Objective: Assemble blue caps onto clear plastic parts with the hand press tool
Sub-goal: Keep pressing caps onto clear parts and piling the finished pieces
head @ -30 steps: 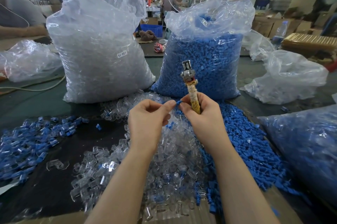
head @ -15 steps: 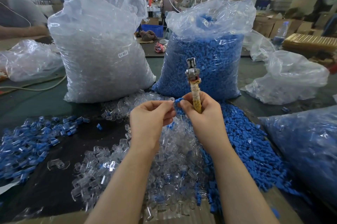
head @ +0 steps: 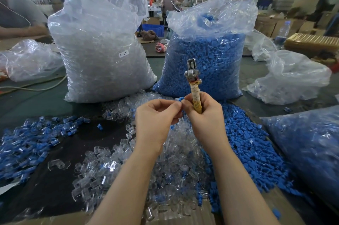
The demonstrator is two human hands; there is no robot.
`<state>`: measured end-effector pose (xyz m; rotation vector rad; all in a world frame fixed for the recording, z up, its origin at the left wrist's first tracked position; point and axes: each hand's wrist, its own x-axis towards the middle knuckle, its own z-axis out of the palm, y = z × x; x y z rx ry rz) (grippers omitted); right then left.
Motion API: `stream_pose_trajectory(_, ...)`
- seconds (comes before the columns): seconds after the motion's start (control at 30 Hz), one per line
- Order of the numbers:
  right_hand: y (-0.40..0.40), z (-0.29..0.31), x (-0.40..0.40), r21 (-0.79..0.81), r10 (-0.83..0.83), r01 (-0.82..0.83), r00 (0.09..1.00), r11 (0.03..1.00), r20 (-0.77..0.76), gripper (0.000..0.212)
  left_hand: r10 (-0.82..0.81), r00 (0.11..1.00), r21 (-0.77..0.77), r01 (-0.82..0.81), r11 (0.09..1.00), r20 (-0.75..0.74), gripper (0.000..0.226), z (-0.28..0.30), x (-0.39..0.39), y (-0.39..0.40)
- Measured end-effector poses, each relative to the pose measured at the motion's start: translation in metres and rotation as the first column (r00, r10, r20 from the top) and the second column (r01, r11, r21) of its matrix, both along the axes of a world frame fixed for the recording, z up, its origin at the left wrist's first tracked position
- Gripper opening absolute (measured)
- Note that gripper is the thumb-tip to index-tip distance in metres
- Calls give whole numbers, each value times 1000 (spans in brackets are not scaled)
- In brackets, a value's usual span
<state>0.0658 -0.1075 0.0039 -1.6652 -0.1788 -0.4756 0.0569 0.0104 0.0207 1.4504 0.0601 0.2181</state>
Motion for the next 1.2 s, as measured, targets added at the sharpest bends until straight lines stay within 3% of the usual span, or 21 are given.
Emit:
stream_pose_trajectory(0.47, -6, 6, -3, -147, 78, -93, 992, 985, -102, 10, 85, 987, 271, -120, 955, 134, 13, -7, 3, 3)
stream_pose_trajectory(0.73, -29, 5, -4, -225, 180, -253, 936, 941, -301, 10, 86, 982, 186, -117, 976, 166, 14, -7, 9, 14)
stream_pose_trajectory(0.87, -31, 5, -6, -286, 216, -335, 901, 898, -376, 25, 74, 979, 133, -100, 986, 188, 13, -7, 10, 18)
stream_pose_trajectory(1.07, -29, 3, -4, -326, 259, -405, 874, 854, -410, 30, 41, 976, 114, -67, 991, 213, 15, -6, 11, 20)
stream_pose_trajectory(1.2, -31, 3, -4, -351, 269, -415, 879, 839, -394, 21, 11, 976, 120, -38, 992, 217, 13, -6, 11, 22)
